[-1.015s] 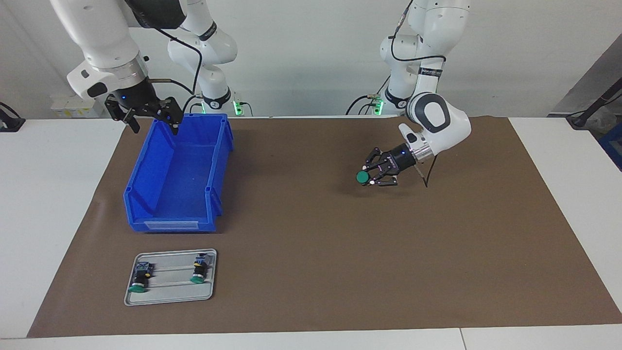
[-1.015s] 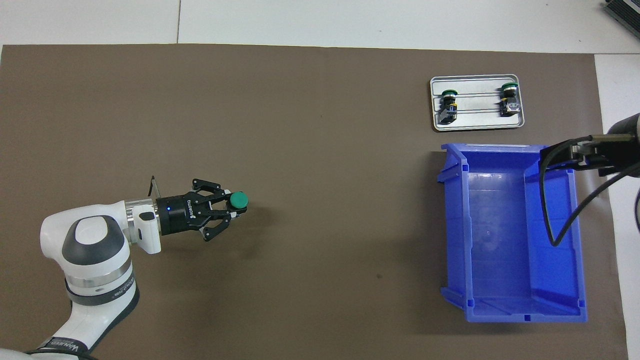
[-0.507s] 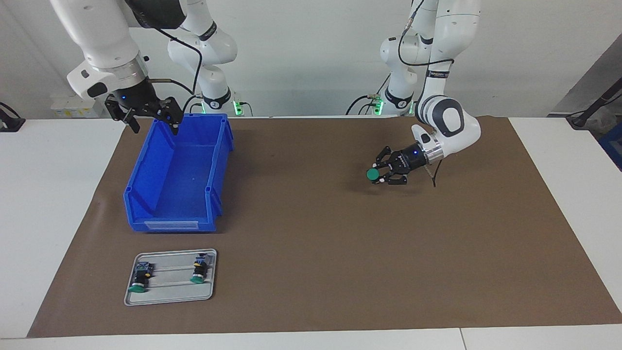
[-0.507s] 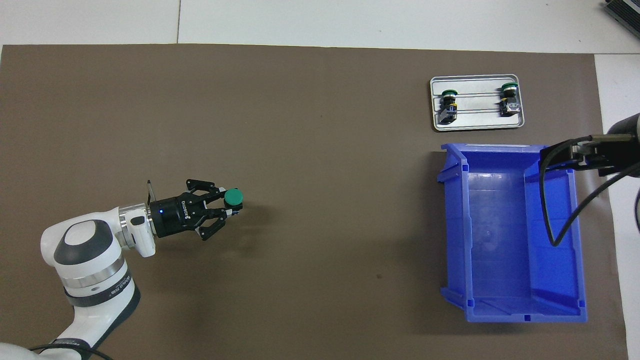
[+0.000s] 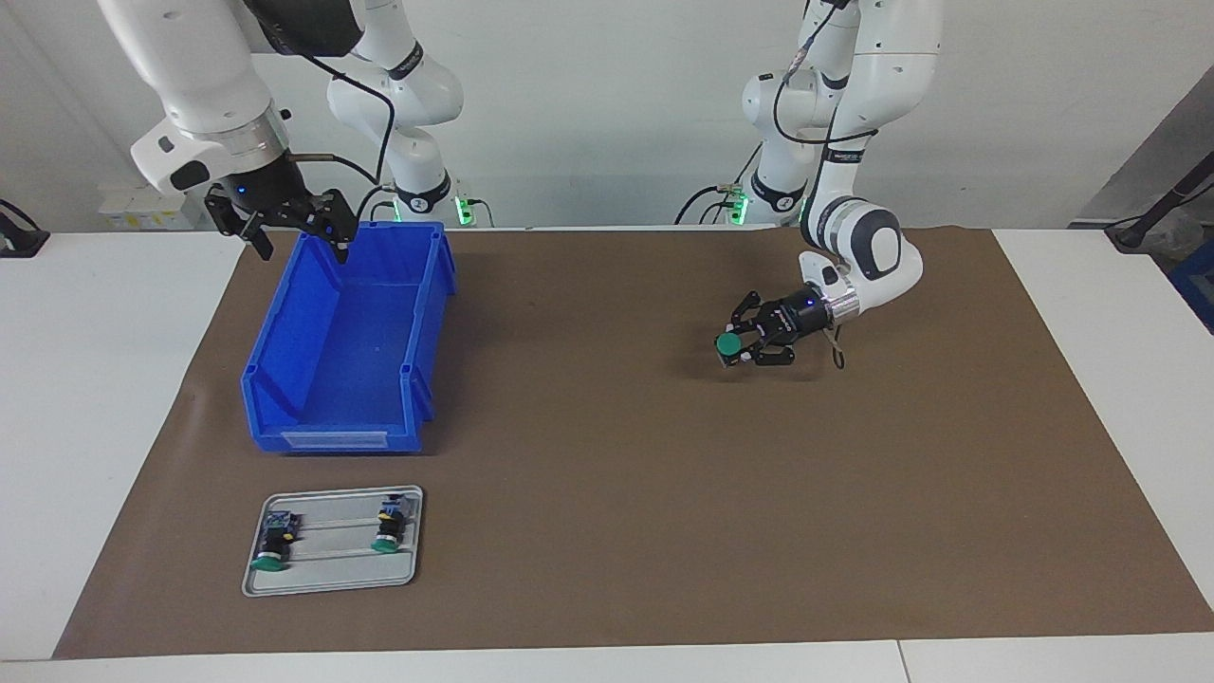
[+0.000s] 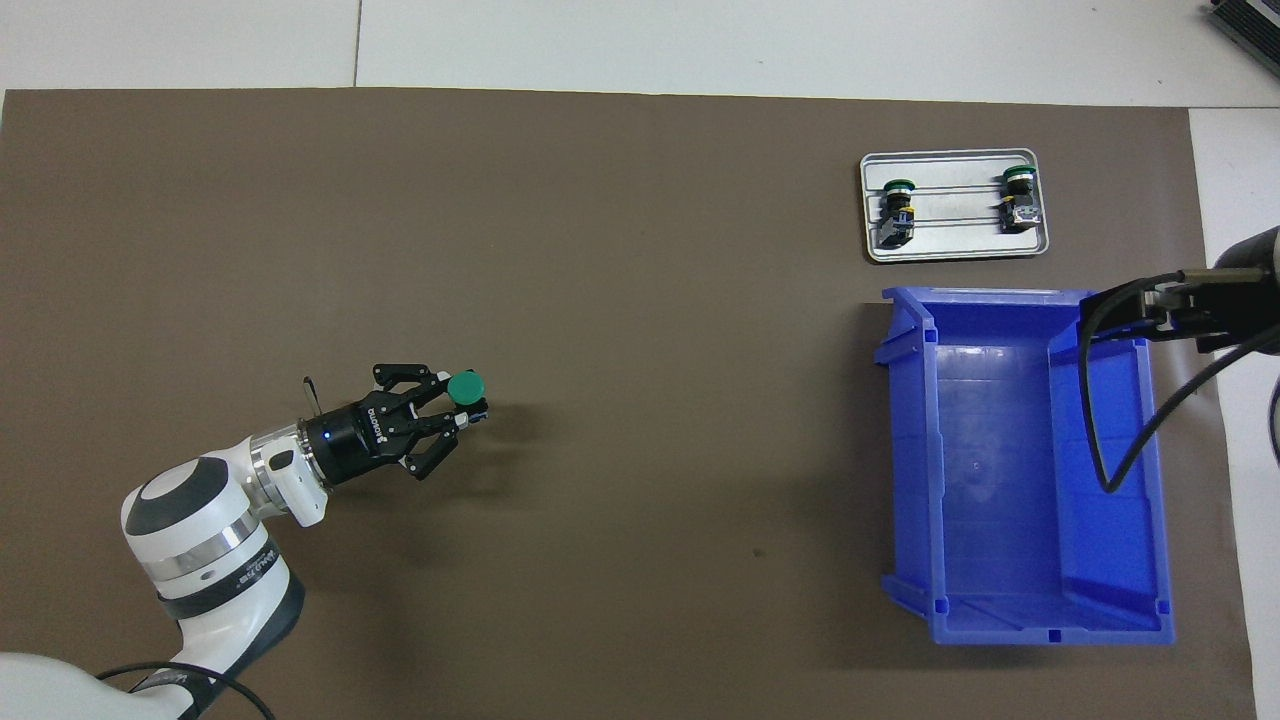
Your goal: Place and press button with both arms
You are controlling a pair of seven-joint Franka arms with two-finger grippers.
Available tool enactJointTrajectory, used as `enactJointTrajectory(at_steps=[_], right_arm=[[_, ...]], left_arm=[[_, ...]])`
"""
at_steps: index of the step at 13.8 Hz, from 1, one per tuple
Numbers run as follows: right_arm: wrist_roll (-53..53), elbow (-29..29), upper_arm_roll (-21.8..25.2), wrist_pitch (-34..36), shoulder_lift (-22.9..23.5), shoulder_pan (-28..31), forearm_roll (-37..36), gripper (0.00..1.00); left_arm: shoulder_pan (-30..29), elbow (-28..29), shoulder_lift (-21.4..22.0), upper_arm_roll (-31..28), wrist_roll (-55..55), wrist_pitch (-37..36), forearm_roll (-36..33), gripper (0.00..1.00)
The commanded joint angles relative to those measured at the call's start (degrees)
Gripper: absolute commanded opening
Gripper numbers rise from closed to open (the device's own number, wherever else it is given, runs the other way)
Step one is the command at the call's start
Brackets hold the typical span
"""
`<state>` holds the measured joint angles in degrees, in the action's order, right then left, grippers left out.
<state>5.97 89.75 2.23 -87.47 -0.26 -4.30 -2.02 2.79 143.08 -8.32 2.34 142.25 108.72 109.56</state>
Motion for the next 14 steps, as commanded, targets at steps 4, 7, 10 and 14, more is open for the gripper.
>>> enactJointTrajectory(at_steps=[4, 7, 10, 14], right_arm=[[-1.3, 0.2, -0.1, 0.6, -0.5, 0.3, 0.7, 1.0], [-1.4, 0.3, -0.1, 0.6, -0.5, 0.3, 0.7, 1.0], [-1.3, 0.2, -0.1, 0.6, -0.5, 0.3, 0.7, 1.0], [-1.3, 0.2, -0.1, 0.6, -0.5, 0.3, 0.7, 1.0]], left_arm=[[2.0, 3.4, 0.2, -0.1, 7.6, -1.4, 2.2, 0.09], [3.8, 4.3, 0.1, -0.1, 8.7, -0.7, 2.2, 0.09], [4.2, 4.6, -0.8, -0.1, 9.0, -0.8, 2.2, 0.09], [5.1, 4.5, -3.0, -0.1, 11.7, -1.8, 2.3, 0.09]])
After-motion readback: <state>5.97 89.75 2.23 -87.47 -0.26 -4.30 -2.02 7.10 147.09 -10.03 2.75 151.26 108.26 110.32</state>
